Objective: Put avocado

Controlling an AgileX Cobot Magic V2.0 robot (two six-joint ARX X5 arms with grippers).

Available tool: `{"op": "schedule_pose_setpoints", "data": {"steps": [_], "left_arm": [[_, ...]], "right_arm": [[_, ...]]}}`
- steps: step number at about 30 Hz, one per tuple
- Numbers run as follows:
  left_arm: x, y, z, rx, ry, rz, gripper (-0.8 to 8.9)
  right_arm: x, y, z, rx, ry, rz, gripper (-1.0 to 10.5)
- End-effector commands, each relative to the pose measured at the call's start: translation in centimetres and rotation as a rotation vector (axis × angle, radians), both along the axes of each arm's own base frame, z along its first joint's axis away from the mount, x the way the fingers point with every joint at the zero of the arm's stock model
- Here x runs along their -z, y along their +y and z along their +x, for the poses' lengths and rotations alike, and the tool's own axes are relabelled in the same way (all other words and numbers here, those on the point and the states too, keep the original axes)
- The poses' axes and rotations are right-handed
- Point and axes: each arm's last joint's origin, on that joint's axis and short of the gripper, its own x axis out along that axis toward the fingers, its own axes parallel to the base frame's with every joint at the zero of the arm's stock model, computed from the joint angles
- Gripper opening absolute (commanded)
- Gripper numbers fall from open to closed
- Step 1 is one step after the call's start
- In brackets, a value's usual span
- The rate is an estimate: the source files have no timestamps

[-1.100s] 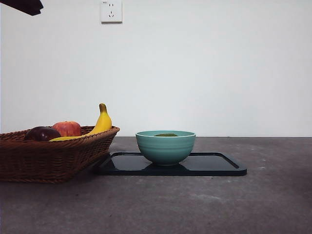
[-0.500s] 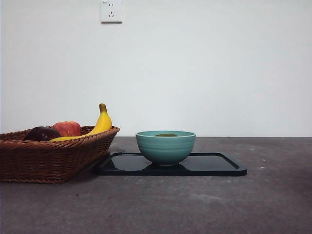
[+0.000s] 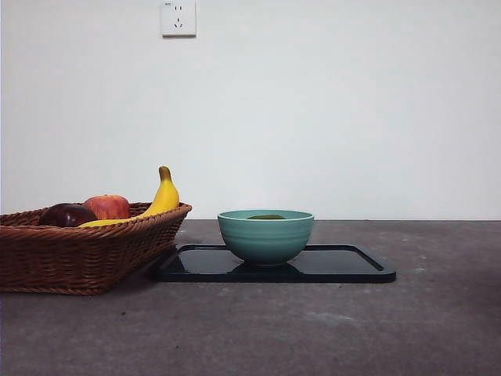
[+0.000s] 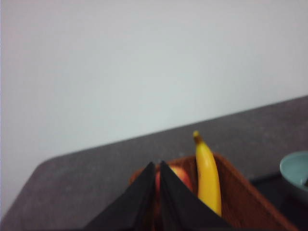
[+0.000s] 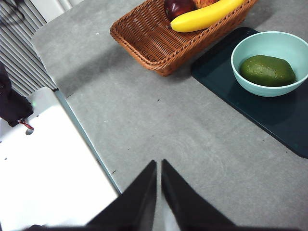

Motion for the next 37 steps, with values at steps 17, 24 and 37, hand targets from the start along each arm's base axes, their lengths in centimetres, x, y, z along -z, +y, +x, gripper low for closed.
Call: {"op": "schedule_pose_setpoints", "data": {"steps": [17,24,37], "left_arm": [[6.7,0.3,-0.5,-0.086,0.059,0.01,0.15],[7.7,0.4,-0.5,-0.096,0.153,-0.005,0.15],[8.7,0.6,-0.6,-0.12,0.272,-0.08,0.15]], "right_arm": [[-0.4,0.1,0.0,-0.008,-0.007,0.014,0.1],[-0.4,0.1,0.0,-0.008,-0.007,0.014,0.1],[-0.4,0.1,0.0,-0.008,-0.007,0.014,0.1]]}}
